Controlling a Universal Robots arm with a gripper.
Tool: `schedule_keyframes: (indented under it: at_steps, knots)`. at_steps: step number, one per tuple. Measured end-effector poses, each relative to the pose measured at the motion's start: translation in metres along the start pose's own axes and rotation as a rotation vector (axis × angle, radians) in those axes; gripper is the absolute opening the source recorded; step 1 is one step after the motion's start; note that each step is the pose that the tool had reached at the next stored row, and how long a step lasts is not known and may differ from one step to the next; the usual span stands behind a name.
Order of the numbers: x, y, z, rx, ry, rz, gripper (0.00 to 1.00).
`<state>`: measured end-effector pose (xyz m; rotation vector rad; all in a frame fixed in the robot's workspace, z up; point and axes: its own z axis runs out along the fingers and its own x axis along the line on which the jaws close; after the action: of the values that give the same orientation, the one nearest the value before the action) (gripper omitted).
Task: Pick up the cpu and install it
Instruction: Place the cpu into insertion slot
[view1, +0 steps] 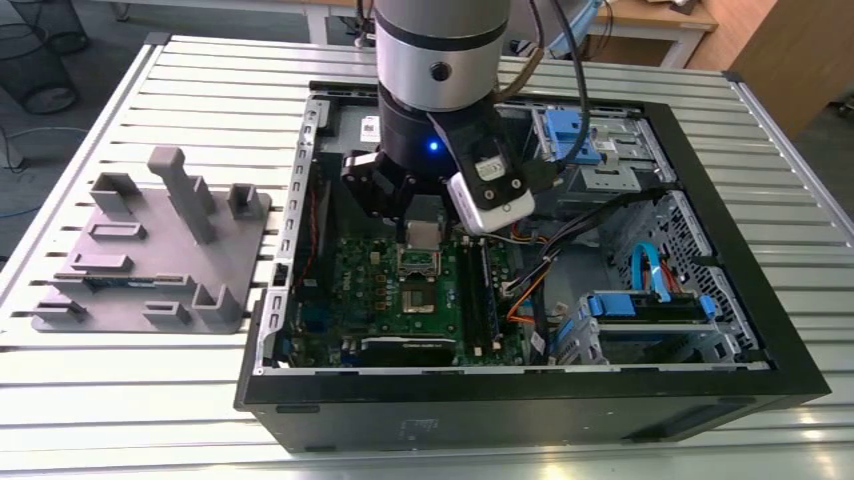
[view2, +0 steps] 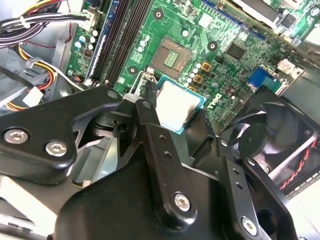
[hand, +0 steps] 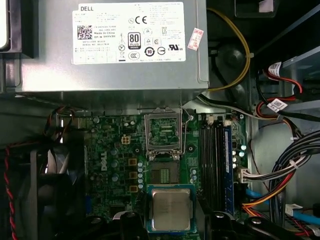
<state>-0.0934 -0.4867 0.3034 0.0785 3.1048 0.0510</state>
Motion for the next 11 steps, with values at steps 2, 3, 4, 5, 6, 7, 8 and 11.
schedule_keyframes:
  at_steps: [2,3,4,5,6,7,8,11]
  knots:
    - [0.0,-0.0009,0.0024,-0.0001,-0.0001,0.0,0.47]
    - [0.0001,-0.0013,0.0035,-0.0001,0.0,0.0,0.47]
    - [0.0001,-0.0017,0.0046,-0.0001,-0.0001,0.0,0.47]
    - [0.0001,-0.002,0.0057,-0.0001,-0.0001,0.0,0.47]
    - [0.0001,-0.0024,0.0069,-0.0001,-0.0001,0.0,0.47]
    - [0.0001,-0.0028,0.008,-0.0002,-0.0001,0.0,0.47]
    - [0.0002,-0.0032,0.0092,-0.0001,-0.0001,0.0,0.47]
    - [0.0002,-0.0042,0.0125,-0.0001,-0.0001,0.0,0.47]
